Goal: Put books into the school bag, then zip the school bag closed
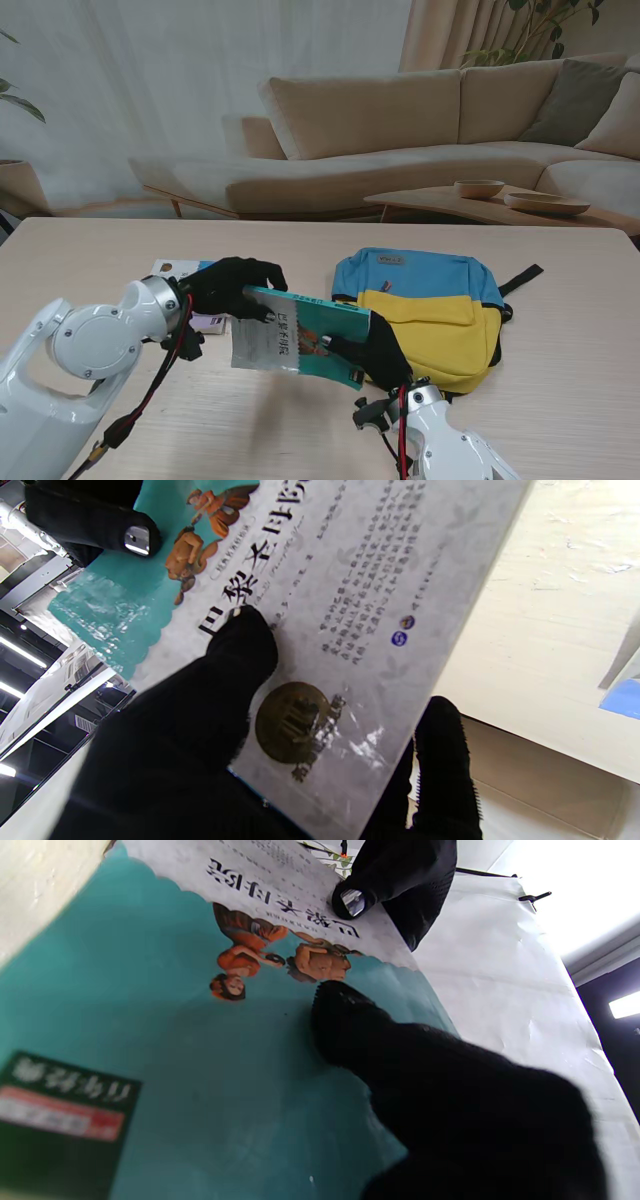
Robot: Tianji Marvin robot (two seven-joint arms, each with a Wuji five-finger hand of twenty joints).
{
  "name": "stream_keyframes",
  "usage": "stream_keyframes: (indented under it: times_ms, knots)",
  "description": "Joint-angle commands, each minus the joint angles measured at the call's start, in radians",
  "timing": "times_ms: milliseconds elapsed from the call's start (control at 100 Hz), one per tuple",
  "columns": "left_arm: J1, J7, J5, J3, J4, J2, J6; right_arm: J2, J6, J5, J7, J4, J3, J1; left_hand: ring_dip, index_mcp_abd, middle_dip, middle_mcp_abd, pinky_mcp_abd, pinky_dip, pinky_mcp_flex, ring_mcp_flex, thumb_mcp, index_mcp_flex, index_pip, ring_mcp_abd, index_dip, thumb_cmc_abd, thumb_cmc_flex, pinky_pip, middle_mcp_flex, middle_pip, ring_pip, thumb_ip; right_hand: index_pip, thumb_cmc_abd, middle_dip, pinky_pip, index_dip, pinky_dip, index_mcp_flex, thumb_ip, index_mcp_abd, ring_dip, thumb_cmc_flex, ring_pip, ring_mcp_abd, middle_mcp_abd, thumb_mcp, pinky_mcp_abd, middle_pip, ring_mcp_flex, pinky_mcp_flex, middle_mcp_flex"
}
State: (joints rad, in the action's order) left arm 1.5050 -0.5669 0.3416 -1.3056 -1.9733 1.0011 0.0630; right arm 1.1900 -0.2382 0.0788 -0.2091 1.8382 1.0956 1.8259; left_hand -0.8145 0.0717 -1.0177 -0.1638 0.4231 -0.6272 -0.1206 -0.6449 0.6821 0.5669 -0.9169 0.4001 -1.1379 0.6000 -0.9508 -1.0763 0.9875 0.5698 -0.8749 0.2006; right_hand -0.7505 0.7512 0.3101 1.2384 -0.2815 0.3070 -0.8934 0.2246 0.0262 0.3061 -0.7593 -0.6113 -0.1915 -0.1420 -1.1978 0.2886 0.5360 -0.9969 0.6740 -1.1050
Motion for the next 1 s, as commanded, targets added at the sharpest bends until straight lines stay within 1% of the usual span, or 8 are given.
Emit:
stream_keyframes:
  times_ms: [0,120,220,290,350,480,860,990]
  knots:
    - [0.008,-0.004,0.007,-0.002,-0.017,0.009,0.006,0.009,0.014,0.006,0.026,0.024,-0.001,0.014,0.005,0.062,-0.011,0.007,0.029,-0.014,0.026,0.029,0.012,-0.001,-0.090,0.019,-0.012,-0.178,-0.125,-0.032,0.027,0.059,0.022,-0.085,-0.203,-0.030,0.077,0.081,-0.286,-0.008,-0.268,0.002,-0.134,0.013,-0.104,-0.080,-0.024,-0.001,-0.101,0.039,0.137,-0.064,0.057,-0.071]
    - [0.010,-0.011,0.012,-0.002,-0.020,0.008,0.015,0.013,0.028,0.040,0.022,0.038,0.008,0.024,0.044,0.005,-0.008,-0.005,0.013,-0.018,0.058,0.122,-0.049,-0.128,-0.047,0.009,0.175,-0.174,-0.087,-0.005,-0.049,-0.123,0.120,-0.091,-0.191,-0.021,0.152,0.127,-0.536,-0.010,-0.318,0.003,-0.127,0.024,-0.119,-0.174,-0.047,-0.006,-0.122,0.077,0.233,-0.078,0.097,-0.046]
    - [0.017,-0.014,0.007,-0.004,-0.022,0.007,0.012,0.019,0.031,0.047,0.000,0.044,0.012,0.030,0.086,-0.037,0.157,-0.010,0.000,-0.020,0.083,0.182,-0.103,-0.183,0.067,-0.004,0.340,-0.202,-0.002,0.030,-0.206,-0.085,0.203,-0.113,-0.178,-0.013,0.186,0.136,-0.667,-0.012,-0.338,-0.003,-0.125,0.024,-0.127,-0.203,-0.048,-0.004,-0.134,0.086,0.270,-0.081,0.104,-0.039]
    - [0.028,-0.020,-0.001,-0.014,-0.026,0.005,0.004,0.021,0.034,0.052,-0.007,0.048,0.016,0.031,0.108,-0.073,0.366,0.001,-0.012,-0.017,0.107,0.228,-0.102,-0.225,0.165,-0.020,0.405,-0.249,0.095,0.066,-0.337,-0.057,0.256,-0.133,-0.183,-0.007,0.192,0.137,-0.682,-0.012,-0.343,-0.008,-0.124,0.023,-0.130,-0.205,-0.047,-0.004,-0.140,0.088,0.279,-0.080,0.105,-0.040]
    - [0.042,-0.021,-0.003,-0.026,-0.032,0.005,-0.004,0.021,0.035,0.055,-0.008,0.050,0.020,0.031,0.135,-0.083,0.423,0.009,-0.022,-0.006,0.133,0.273,-0.093,-0.267,0.227,-0.034,0.453,-0.293,0.169,0.110,-0.417,-0.108,0.312,-0.166,-0.187,-0.007,0.196,0.137,-0.692,-0.012,-0.345,-0.010,-0.126,0.025,-0.130,-0.208,-0.047,-0.002,-0.142,0.088,0.284,-0.080,0.105,-0.039]
    - [0.079,0.017,-0.005,-0.054,-0.045,0.013,-0.017,0.024,0.034,0.064,-0.019,0.060,0.026,0.032,0.187,-0.097,0.520,-0.002,-0.033,0.013,0.174,0.346,-0.112,-0.342,0.321,-0.050,0.553,-0.282,0.240,0.216,-0.551,-0.213,0.421,-0.164,-0.193,-0.008,0.206,0.137,-0.715,-0.012,-0.348,-0.010,-0.130,0.026,-0.131,-0.212,-0.045,0.001,-0.142,0.089,0.296,-0.080,0.106,-0.036]
    - [0.193,0.132,-0.062,-0.156,-0.043,0.040,-0.051,0.032,0.024,0.067,-0.050,0.073,0.062,0.030,0.229,-0.114,0.573,-0.005,-0.050,0.008,0.208,0.415,-0.145,-0.425,0.415,-0.069,0.669,-0.224,0.357,0.377,-0.652,-0.278,0.542,-0.135,-0.193,-0.009,0.210,0.138,-0.742,-0.014,-0.351,-0.011,-0.138,0.027,-0.130,-0.211,-0.044,0.002,-0.141,0.089,0.299,-0.086,0.113,-0.035]
    - [0.203,0.102,-0.156,-0.164,-0.015,0.038,-0.046,0.037,0.024,0.083,-0.064,0.077,0.070,0.022,0.242,-0.122,0.588,0.007,-0.062,-0.013,0.217,0.448,-0.133,-0.424,0.491,-0.084,0.723,-0.205,0.394,0.445,-0.700,-0.312,0.583,-0.114,-0.189,-0.012,0.205,0.137,-0.749,-0.015,-0.350,-0.010,-0.142,0.026,-0.129,-0.206,-0.043,0.004,-0.137,0.086,0.293,-0.083,0.111,-0.034]
